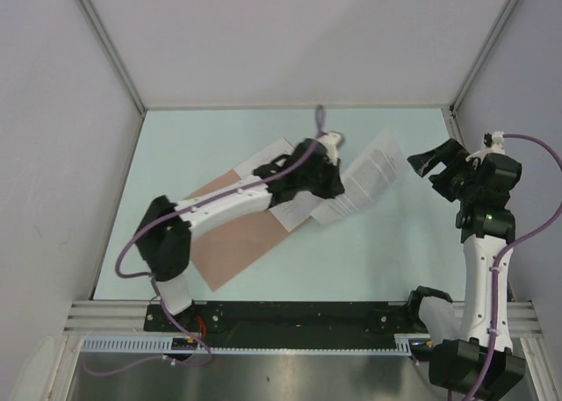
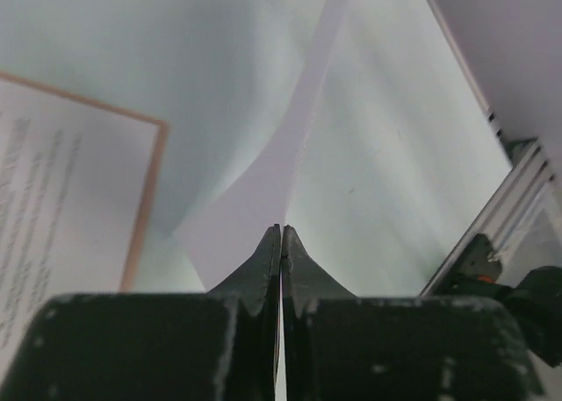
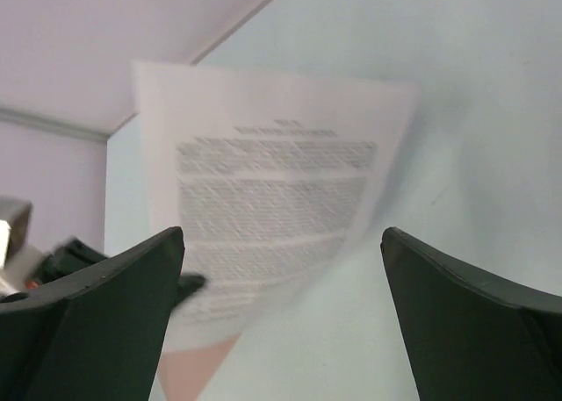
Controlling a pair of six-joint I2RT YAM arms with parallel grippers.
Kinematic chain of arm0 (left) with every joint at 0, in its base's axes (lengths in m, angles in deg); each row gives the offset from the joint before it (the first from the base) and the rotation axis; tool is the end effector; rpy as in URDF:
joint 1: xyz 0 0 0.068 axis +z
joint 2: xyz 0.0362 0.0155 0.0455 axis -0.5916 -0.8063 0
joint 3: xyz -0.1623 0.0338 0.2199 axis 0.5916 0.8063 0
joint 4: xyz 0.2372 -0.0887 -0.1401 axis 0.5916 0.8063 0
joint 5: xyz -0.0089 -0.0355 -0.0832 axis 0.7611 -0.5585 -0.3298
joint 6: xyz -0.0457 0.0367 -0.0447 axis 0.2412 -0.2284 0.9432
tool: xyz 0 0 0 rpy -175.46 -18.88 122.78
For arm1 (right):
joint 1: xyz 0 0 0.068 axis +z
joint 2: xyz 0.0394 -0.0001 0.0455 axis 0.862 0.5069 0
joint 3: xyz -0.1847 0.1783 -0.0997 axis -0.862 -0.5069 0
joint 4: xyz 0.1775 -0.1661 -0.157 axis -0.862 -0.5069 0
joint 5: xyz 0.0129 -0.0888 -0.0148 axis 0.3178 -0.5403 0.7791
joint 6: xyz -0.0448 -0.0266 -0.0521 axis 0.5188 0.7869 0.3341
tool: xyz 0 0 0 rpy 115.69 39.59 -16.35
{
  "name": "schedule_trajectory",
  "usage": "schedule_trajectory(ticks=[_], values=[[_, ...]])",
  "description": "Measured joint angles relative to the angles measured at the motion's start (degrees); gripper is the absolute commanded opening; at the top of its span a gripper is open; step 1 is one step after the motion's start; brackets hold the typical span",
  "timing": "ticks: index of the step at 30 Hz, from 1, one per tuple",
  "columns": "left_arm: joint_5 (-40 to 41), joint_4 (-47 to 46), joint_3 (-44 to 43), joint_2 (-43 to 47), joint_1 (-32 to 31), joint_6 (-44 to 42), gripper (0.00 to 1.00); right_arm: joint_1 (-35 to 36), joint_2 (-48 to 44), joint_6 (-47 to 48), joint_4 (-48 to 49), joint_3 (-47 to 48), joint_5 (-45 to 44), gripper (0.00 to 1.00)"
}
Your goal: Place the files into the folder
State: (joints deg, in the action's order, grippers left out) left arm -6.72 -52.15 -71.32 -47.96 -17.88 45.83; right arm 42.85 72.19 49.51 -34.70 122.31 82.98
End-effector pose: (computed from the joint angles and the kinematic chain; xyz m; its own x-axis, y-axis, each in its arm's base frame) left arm 0.2740 -0.3870 0.2656 -0.6633 0.1706 -0.7286 0.6165 0.6765 -0.4028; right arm 0.2360 -0.0434 0.3453 -0.3828 0.6180 -0.6866 0.1059 0.7677 0.6320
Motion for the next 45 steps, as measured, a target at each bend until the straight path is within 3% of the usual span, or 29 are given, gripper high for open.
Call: schedule_trajectory(ticks=[3,9,17,24,32,45], values=[[-5.7,-5.11,9.31,8.2,7.54,6.05,0.0,4.15,2.32,3.48,0.52,0.11,1.36,1.0],[-13.33,-10.32,25.46,19.12,16.02,15.1,0.0,15.43,9.27,7.02,1.92,-0.87,1.25,1.0],[-15.43,-13.0,42.64,27.58,27.34,21.97,0.0,28.0,18.97,4.61,14.19,-8.72,4.09,1.0],[-16.87,-13.92,55.12,31.32,31.91,25.03,0.0,33.62,28.48,-1.88,25.9,-17.79,7.28,1.0],[-18.01,-13.79,56.89,36.54,33.38,29.2,0.0,38.36,35.39,-9.6,39.36,-20.5,10.14,1.0],[-20.11,-13.11,51.41,38.77,33.4,35.54,0.0,42.34,39.58,-28.06,56.41,-27.28,8.44,1.0]])
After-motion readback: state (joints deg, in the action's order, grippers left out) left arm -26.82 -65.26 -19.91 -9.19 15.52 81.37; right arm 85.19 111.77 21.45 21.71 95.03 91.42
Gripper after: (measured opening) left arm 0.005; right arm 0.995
